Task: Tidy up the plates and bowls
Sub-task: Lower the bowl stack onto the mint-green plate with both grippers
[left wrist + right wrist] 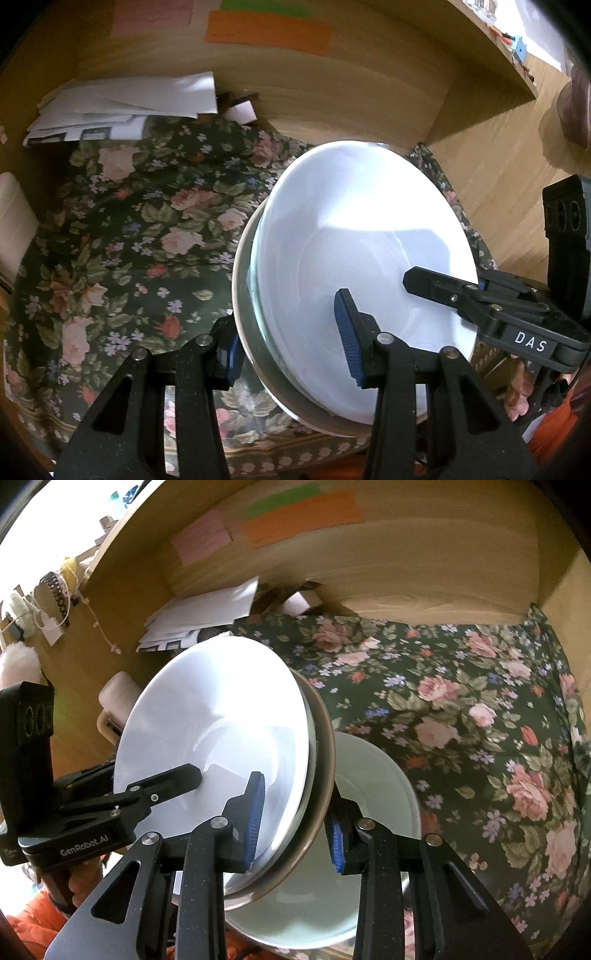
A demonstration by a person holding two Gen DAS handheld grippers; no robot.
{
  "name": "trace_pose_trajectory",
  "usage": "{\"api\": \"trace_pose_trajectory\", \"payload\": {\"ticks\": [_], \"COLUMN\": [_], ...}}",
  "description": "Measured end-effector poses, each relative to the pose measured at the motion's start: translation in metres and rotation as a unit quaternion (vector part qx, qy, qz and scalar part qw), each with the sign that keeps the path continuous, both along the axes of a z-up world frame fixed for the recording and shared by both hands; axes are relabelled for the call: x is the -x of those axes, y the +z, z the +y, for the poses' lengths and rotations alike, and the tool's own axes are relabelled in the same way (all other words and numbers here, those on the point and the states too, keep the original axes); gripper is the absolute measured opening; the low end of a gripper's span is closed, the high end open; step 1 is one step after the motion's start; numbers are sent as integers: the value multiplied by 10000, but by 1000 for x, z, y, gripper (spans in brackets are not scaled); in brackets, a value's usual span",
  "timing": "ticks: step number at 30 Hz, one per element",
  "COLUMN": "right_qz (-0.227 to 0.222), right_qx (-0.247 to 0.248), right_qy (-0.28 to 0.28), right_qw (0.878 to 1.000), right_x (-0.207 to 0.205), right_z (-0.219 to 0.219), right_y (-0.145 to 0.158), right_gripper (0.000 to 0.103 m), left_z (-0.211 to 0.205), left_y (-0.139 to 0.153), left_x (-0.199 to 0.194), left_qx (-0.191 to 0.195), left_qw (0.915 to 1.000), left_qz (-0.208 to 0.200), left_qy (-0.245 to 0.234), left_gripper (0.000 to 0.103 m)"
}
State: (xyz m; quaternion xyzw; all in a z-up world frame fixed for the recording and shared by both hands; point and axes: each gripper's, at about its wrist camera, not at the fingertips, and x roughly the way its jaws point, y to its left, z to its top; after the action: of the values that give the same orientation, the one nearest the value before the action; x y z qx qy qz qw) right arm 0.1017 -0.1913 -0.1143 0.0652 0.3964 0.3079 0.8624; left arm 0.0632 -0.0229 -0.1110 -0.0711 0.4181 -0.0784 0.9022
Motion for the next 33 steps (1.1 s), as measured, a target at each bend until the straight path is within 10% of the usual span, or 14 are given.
{"api": "trace_pose_trajectory", "payload": {"ticks": [24, 33], "right_qz": [602, 160], "right_qx": [-232, -122], "right_qy": [-82, -172], "right_qw": [9979, 9996], "right_x": [-24, -15], "right_z": [-21, -27], "right_y": [-29, -25], "right_gripper": [28, 37], "left_z": [-13, -12], "left_y": [-35, -29], "left_x": [-34, -28], "left_qx": [61, -162], "left_qw": [9983, 9993], "left_qz": [586, 347], "left_qy": [-44, -7], "left_gripper": [43, 45]}}
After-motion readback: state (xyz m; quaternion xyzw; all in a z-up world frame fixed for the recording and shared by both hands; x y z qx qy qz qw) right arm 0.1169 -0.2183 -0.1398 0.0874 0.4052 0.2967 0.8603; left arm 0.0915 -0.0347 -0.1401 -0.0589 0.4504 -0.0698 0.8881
